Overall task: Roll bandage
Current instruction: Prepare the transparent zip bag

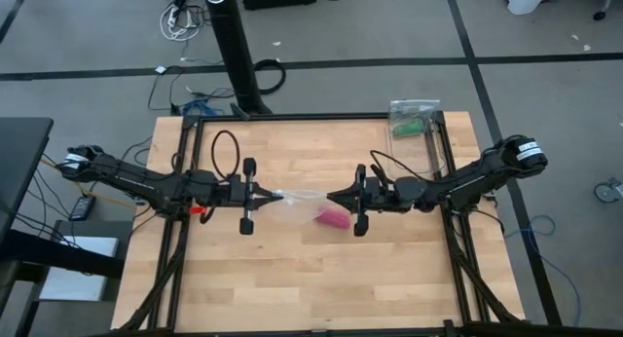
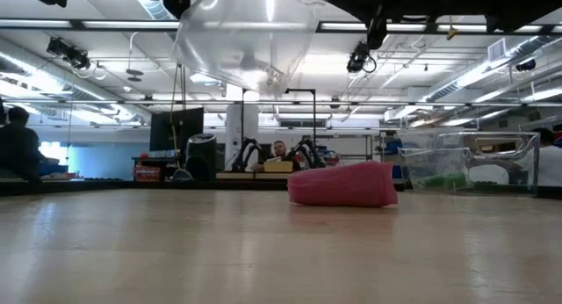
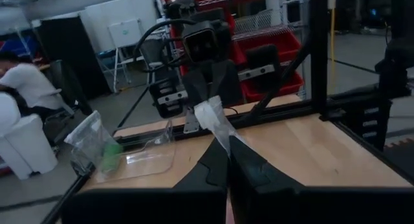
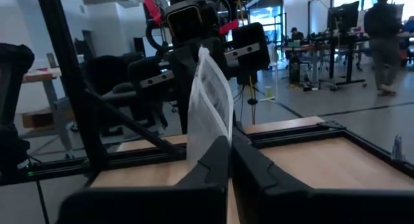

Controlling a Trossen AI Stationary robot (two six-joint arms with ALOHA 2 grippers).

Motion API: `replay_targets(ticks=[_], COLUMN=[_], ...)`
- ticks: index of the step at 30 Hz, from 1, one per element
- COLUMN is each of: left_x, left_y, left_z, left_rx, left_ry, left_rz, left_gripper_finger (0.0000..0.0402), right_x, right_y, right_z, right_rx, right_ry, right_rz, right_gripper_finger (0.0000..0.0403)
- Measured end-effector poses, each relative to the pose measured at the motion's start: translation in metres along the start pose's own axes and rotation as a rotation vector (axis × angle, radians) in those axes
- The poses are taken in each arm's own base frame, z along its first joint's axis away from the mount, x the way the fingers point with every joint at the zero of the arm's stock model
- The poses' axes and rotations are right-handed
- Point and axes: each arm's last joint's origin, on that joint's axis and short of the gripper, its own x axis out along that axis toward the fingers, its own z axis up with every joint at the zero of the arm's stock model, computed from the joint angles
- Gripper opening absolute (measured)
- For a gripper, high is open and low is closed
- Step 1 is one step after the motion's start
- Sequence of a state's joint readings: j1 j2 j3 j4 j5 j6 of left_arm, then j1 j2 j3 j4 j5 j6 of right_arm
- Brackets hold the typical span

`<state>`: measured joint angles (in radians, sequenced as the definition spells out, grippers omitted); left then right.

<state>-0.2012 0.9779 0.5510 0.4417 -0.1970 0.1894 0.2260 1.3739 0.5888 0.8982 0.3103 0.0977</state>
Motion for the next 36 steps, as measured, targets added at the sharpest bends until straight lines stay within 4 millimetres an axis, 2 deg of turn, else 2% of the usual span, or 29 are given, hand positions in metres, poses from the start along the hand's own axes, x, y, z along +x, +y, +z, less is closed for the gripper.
replay_targets(ticks=[6, 16, 20, 26, 36], left_x=[0.000, -0.002, -0.002, 0.000, 0.002], left_y=[0.002, 0.003, 0.003, 0.002, 0.007], left_z=[-0.001, 0.001, 0.003, 0.002, 0.000], left_rx=[-0.102, -0.174, -0.206, -0.253, -0.243], left_ry=[0.020, 0.009, -0.019, 0.002, 0.012], left_rz=[0.066, 0.070, 0.060, 0.046, 0.043], left_gripper_finger=[0.0016, 0.0084, 0.0096, 0.0081, 0.0007], right_x=[-0.003, -0.016, -0.021, -0.022, -0.022], right_y=[0.001, 0.001, 0.001, 0.001, 0.001], right_z=[0.007, 0.019, 0.022, 0.023, 0.022], right_rx=[-0.054, -0.131, -0.142, -0.143, -0.139], right_ry=[-0.021, 0.033, 0.059, 0.065, 0.070], right_rz=[0.004, 0.002, 0.006, 0.002, 0.017], right_gripper_finger=[0.0006, 0.0003, 0.0003, 0.0003, 0.0003])
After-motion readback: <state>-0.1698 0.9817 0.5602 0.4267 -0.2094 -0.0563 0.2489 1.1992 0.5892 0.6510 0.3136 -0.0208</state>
